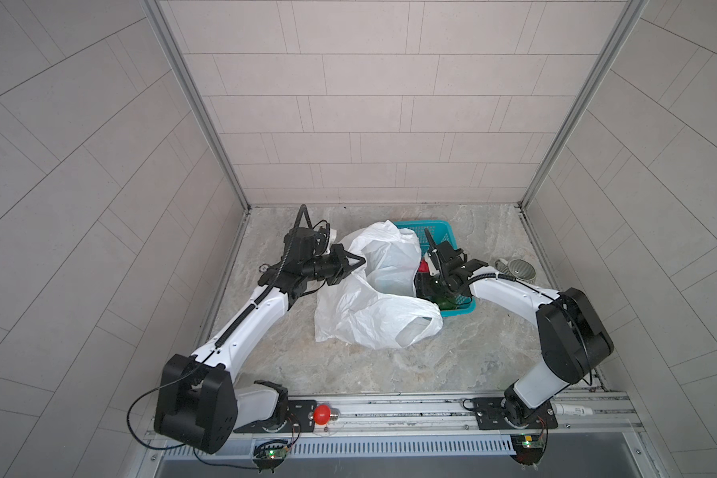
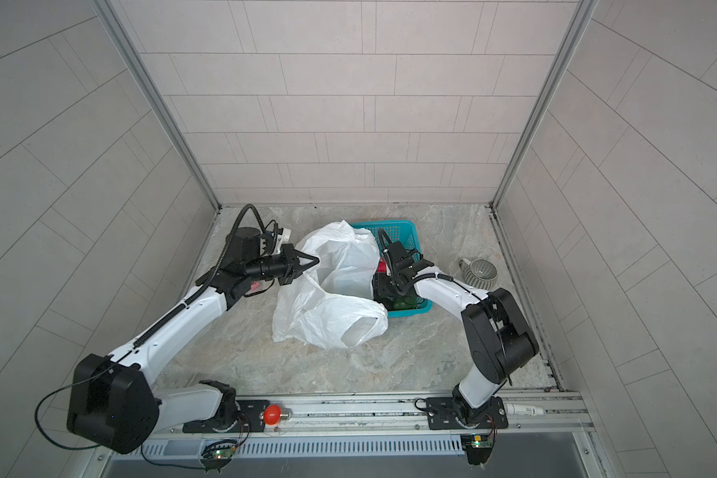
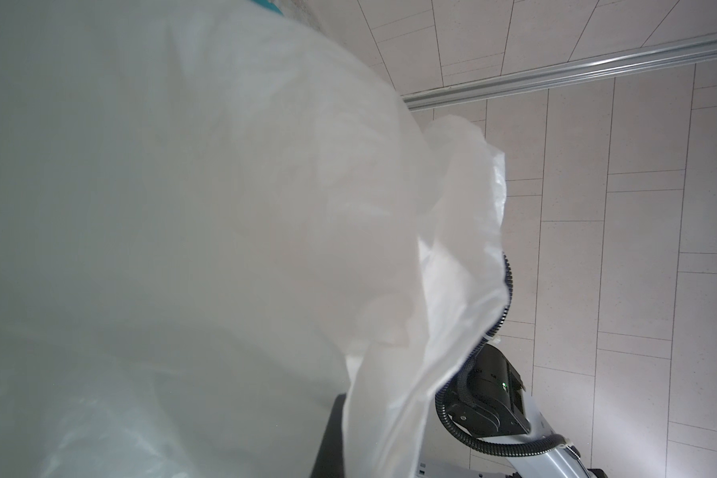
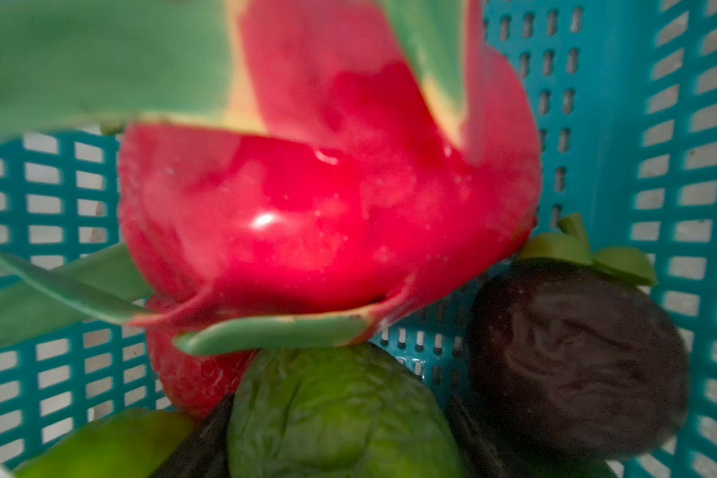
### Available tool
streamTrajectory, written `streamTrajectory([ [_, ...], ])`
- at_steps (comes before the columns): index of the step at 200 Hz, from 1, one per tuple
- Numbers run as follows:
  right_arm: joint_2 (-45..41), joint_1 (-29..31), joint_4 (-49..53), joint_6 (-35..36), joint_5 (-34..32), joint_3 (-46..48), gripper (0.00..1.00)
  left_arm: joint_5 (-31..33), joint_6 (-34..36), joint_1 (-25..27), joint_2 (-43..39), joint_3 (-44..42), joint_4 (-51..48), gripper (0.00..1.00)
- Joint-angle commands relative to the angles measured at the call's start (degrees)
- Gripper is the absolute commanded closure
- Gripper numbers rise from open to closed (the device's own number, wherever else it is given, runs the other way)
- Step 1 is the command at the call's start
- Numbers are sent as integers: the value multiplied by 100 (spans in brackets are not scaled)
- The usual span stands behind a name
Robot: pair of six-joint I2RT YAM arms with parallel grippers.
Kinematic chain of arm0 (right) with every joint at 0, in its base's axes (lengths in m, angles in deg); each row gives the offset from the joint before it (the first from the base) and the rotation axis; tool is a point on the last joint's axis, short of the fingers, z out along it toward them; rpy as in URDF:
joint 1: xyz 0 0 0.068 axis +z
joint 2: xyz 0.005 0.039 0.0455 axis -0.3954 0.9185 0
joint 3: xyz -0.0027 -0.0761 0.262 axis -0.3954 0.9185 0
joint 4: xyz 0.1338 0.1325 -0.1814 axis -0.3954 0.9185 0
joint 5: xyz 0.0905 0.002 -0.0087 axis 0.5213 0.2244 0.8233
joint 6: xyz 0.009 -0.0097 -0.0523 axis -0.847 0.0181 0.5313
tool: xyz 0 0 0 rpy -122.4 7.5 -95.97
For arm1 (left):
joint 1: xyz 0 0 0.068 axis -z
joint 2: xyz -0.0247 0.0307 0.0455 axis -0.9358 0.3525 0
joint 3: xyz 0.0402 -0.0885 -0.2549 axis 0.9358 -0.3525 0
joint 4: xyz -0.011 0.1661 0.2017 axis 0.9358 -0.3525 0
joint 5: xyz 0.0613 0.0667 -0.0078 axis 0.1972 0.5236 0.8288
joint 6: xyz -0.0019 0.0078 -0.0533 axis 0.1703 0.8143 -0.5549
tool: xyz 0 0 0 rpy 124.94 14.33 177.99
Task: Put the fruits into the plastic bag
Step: 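Move the right gripper back over the basket and grasp a green fruit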
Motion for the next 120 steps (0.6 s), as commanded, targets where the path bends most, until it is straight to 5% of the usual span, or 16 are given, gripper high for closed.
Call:
streamTrajectory([
  [1, -58, 13, 146, 38, -233, -27, 39, 12, 115, -42, -150, 166, 4, 100],
  [58, -820, -181, 392, 166, -329, 21, 67, 10, 159, -40, -107, 135, -37, 100],
  [120, -1894, -263, 796, 646, -318, -191, 67, 21, 242, -42, -104, 142, -94, 100],
])
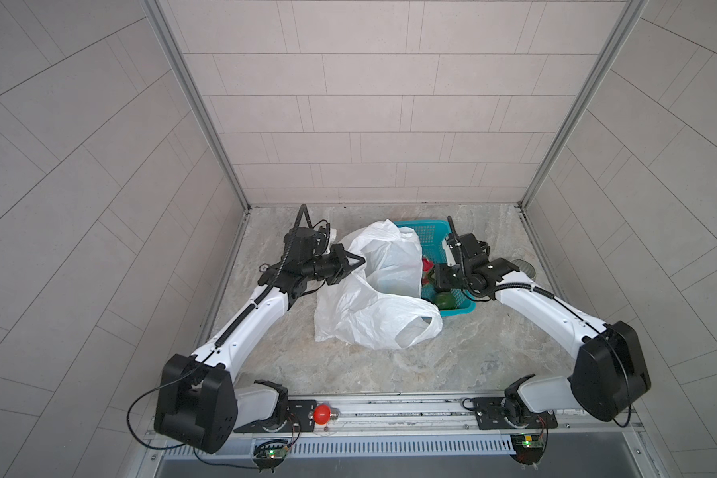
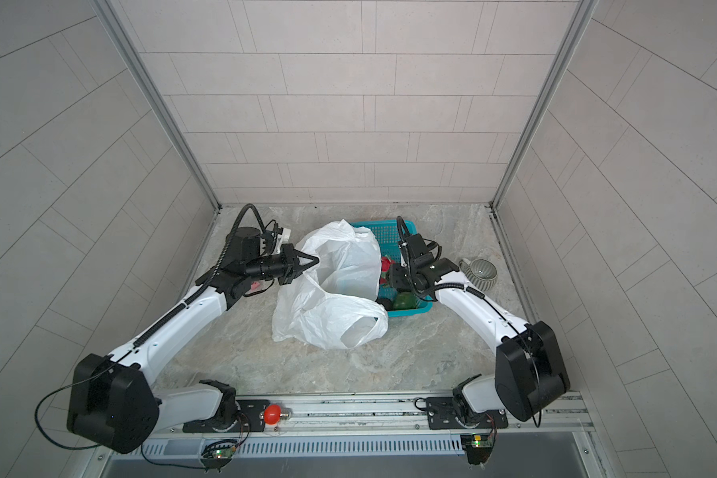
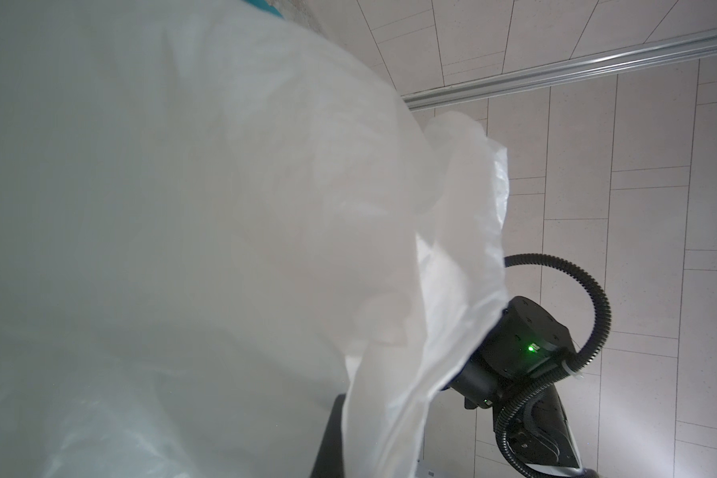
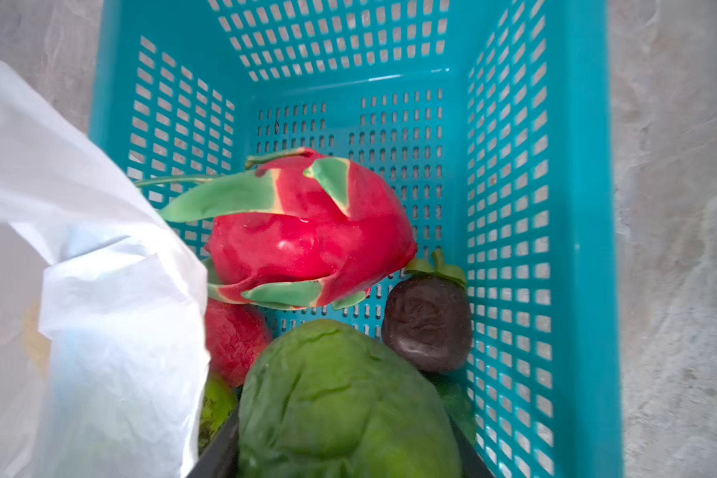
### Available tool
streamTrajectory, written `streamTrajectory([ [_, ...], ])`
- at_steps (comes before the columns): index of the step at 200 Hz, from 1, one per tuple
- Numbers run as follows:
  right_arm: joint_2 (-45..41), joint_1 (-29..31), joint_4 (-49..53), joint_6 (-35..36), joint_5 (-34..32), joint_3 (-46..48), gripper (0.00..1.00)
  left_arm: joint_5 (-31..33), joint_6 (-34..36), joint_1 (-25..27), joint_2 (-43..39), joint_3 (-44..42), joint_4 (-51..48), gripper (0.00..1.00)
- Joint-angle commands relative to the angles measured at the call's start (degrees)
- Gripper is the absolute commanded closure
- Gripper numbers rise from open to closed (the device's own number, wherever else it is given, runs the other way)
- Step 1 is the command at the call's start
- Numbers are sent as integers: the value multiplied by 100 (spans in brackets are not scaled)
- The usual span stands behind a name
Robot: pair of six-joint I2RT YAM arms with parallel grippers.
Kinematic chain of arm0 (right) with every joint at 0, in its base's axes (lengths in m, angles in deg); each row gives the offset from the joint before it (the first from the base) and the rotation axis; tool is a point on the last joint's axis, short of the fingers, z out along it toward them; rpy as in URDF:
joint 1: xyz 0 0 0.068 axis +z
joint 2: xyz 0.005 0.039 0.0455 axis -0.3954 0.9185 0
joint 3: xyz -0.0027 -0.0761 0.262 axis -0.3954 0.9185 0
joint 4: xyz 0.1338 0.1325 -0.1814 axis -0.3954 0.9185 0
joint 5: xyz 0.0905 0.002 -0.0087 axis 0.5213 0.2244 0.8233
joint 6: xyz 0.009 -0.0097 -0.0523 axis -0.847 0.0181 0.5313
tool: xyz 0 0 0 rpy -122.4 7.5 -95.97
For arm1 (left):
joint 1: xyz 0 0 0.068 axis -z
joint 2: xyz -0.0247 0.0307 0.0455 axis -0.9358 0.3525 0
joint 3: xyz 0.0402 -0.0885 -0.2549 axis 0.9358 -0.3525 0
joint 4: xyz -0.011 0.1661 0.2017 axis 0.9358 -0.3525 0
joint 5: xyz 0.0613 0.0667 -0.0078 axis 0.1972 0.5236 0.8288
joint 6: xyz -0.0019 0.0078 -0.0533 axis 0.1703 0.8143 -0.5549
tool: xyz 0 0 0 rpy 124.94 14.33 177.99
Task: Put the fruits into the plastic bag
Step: 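Move the right gripper back over the basket and grasp a green fruit, then carry the green fruit with the right gripper into the bag and release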
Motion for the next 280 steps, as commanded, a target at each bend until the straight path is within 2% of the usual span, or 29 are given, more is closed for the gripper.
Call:
streamTrajectory([
  [1, -423, 58, 267, 309, 63, -198, 67, 8, 146, -19, -105, 139, -66, 100],
  [41, -1123, 646, -621, 657, 642, -12, 67, 14, 208, -23, -49, 200, -103, 100],
  [61, -1112, 912, -965, 723, 1076, -3, 67, 25, 240, -19, -46, 252, -137, 100],
  [76, -850, 1119, -1122, 696, 1382, -73, 67, 29, 245, -25, -57, 270, -157, 100],
  [138, 1005, 2299, -913, 1092, 1856, -975, 64, 108, 315, -17, -123, 262, -291, 100],
  [160, 1480, 2457, -732, 1115, 1908, -1204, 58, 126, 324, -20, -167, 217, -312, 100],
  [179, 1695, 2488, -679, 1039, 1891, -1221, 47, 142, 333, -19, -185, 179, -314, 100],
  [219, 1736, 2485, -432, 1001, 1357, -1199, 31, 163, 333, -22, -202, 140, -311, 100],
  [254, 1533, 2425, -309, 991, 1008, -1191, 26, 151, 341, -24, -201, 146, -298, 100],
  [280, 1328, 2244, -309, 941, 1020, -1160, 24, 126, 341, -17, -210, 131, -310, 100],
])
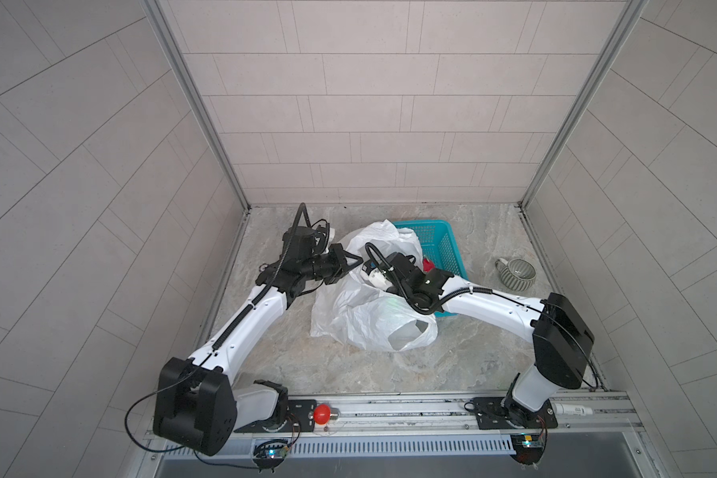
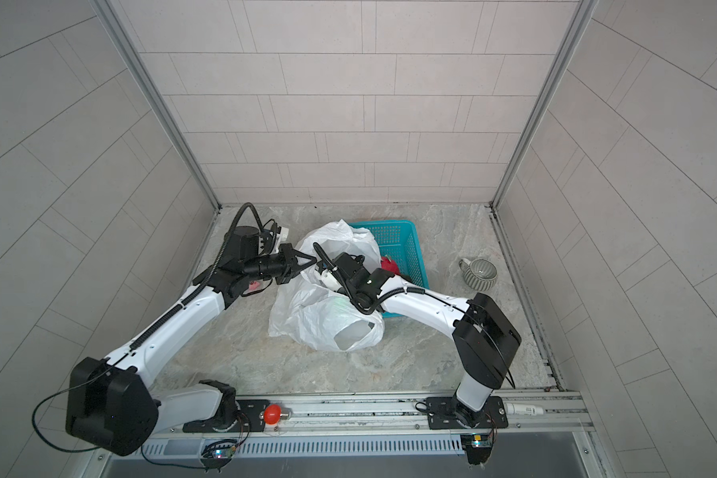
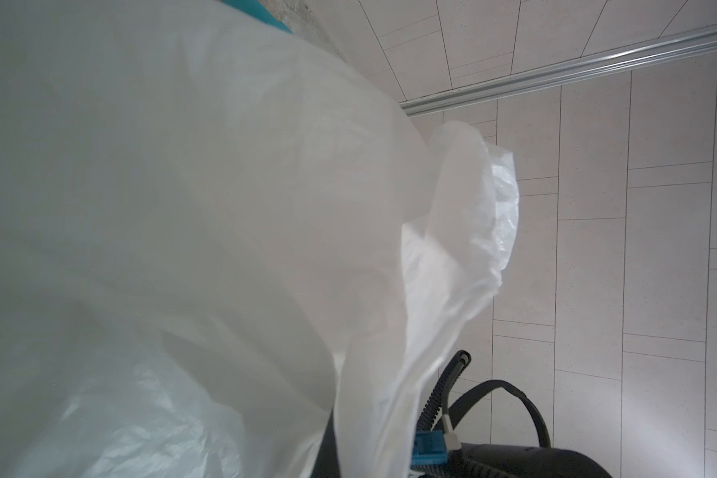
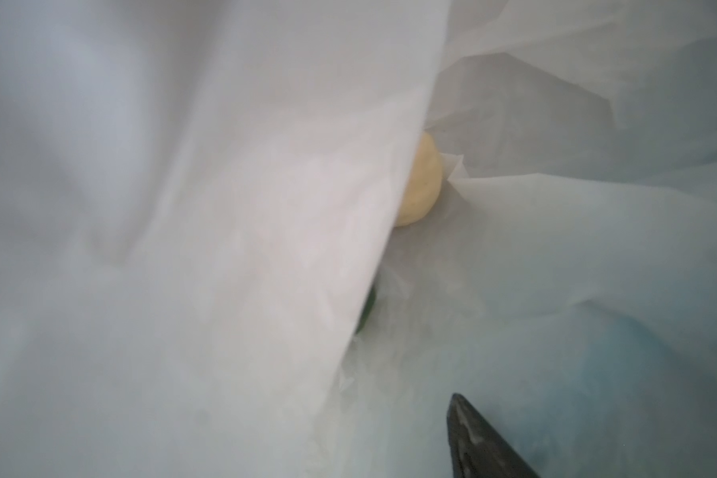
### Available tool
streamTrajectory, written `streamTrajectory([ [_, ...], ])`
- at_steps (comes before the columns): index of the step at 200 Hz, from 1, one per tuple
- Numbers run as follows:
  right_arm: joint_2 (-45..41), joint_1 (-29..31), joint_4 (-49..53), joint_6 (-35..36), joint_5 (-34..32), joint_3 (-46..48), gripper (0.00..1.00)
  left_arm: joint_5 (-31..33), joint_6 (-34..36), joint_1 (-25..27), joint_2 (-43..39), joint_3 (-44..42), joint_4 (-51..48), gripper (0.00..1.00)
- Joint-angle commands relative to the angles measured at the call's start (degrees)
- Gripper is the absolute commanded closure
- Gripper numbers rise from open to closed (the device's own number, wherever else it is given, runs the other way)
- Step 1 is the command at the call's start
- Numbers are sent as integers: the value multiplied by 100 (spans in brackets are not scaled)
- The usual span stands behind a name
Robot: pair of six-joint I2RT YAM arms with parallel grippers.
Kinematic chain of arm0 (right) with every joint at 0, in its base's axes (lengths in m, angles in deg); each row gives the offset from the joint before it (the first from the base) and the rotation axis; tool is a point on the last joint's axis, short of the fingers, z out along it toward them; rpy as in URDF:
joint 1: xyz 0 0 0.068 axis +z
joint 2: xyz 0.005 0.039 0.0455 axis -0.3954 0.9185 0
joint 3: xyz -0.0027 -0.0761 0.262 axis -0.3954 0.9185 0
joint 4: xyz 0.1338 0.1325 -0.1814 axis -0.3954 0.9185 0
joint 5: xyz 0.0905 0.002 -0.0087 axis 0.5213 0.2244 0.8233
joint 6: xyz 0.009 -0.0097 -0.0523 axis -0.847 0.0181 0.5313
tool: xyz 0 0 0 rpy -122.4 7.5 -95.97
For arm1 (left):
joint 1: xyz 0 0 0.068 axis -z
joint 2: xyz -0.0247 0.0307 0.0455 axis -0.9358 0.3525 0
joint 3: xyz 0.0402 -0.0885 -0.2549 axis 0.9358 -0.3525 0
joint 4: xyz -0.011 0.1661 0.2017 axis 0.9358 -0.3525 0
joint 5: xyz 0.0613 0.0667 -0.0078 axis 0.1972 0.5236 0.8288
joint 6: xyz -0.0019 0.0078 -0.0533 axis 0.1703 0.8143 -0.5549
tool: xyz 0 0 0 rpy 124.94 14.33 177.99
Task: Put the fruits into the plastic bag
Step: 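Carry the green fruit with the right gripper into the bag and release, then return the right gripper to the basket and reach for the dark mangosteen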
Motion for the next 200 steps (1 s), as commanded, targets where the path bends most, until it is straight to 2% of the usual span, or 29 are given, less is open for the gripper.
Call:
streamTrajectory([
  [1, -351, -187, 229, -11, -258, -25, 24, -25, 90, -21, -147, 6, 17, 100],
  [51, -1174, -792, 215, 15, -262, 242, 25, -87, 199, -20, -263, -30, -72, 100],
  [85, -2042, -1445, 67, 147, -226, 609, 25, -42, 218, -19, -297, -44, -91, 100],
  [112, -2654, -2067, 6, -49, -248, 881, 25, -5, 166, -21, -258, -30, -27, 100],
  [126, -2877, -2312, -21, -227, -537, 1024, 24, 19, 131, -20, -242, -21, 4, 100],
  [154, -3049, -2628, 132, -734, -1567, 1305, 24, 109, 103, -17, -229, 12, 32, 100],
  [185, -2855, -2695, 427, -1178, -1972, 1551, 26, 103, 112, -24, -227, 32, -7, 100],
  [200, -2711, -2713, 442, -1227, -1873, 1618, 27, 118, 134, -22, -244, 32, -42, 100],
])
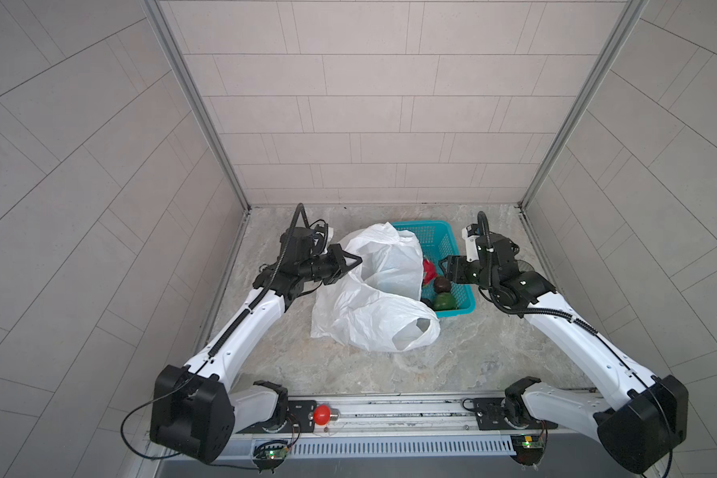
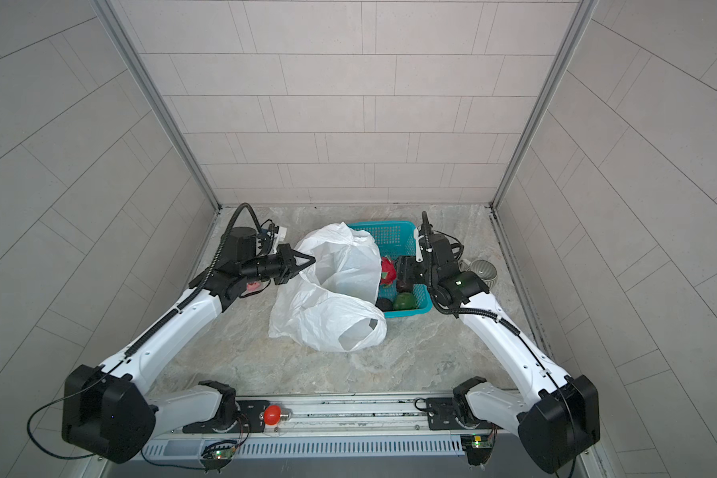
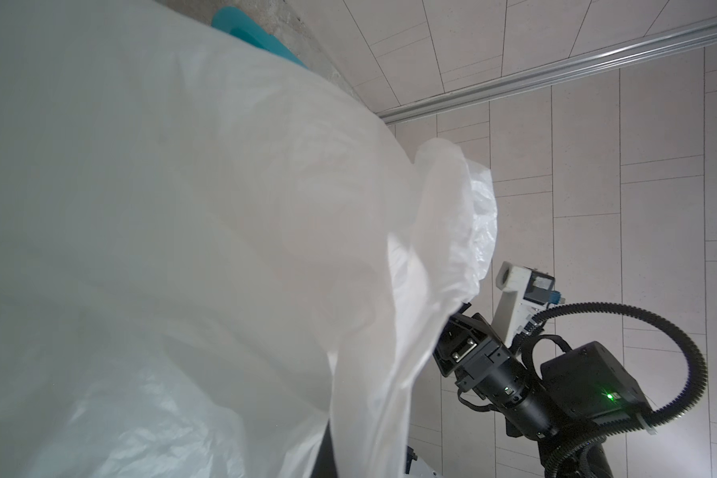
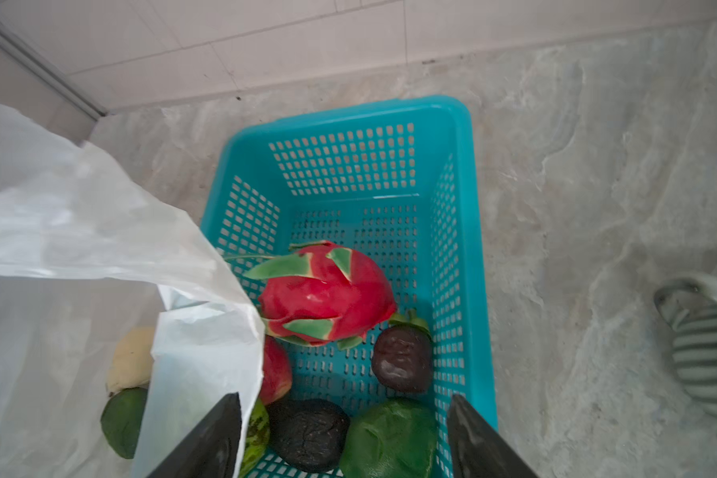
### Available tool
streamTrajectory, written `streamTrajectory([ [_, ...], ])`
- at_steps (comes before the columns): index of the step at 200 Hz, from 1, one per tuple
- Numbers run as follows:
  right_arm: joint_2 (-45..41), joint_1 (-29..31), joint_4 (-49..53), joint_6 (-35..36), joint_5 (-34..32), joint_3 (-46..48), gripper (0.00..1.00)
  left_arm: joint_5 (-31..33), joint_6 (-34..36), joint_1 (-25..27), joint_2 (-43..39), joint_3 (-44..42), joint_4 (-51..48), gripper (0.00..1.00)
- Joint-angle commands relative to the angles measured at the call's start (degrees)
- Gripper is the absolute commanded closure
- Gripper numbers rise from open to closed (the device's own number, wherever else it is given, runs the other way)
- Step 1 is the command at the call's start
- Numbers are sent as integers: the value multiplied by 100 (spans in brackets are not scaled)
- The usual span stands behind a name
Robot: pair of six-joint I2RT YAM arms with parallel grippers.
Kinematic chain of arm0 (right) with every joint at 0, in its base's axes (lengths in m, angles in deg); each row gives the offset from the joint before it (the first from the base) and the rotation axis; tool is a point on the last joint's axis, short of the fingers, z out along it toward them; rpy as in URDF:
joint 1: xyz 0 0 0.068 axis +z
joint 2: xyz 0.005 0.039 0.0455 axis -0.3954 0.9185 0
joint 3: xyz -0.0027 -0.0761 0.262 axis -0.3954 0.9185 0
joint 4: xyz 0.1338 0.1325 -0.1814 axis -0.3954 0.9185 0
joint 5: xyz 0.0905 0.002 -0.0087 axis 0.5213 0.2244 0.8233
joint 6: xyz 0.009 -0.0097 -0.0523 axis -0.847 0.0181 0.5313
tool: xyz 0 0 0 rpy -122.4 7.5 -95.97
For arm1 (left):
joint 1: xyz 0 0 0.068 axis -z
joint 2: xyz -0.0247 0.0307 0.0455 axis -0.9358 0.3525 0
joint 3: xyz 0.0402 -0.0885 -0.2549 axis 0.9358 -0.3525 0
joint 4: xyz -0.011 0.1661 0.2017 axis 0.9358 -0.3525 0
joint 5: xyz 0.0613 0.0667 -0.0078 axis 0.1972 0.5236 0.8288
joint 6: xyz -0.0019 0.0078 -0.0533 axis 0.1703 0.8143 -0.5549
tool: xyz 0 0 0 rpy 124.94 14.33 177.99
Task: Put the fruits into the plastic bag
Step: 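Return the right gripper to the basket and reach for the dark mangosteen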
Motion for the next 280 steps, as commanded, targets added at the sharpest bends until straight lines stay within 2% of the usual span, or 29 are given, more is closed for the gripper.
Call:
streamTrajectory([
  [1, 171, -31, 255, -373, -316, 115, 28, 36, 51, -24, -69, 41, -12, 100],
  [50, 989, -15, 316, -731, -176, 57, 37, 39, 62, -21, -21, 67, -31, 100],
  [96, 1682, 1, 724, -695, -218, -318, 34, 24, 97, -20, -3, 124, -68, 100],
  [238, 3445, -14, 275, -489, -353, -815, 35, 57, 167, -21, 16, 86, -99, 100],
  [254, 3500, -12, 232, -404, -402, -867, 39, 57, 176, -22, 22, 93, -116, 100],
  [280, 3291, -14, 199, -234, -430, -853, 56, 73, 218, -25, 15, 111, -167, 100],
])
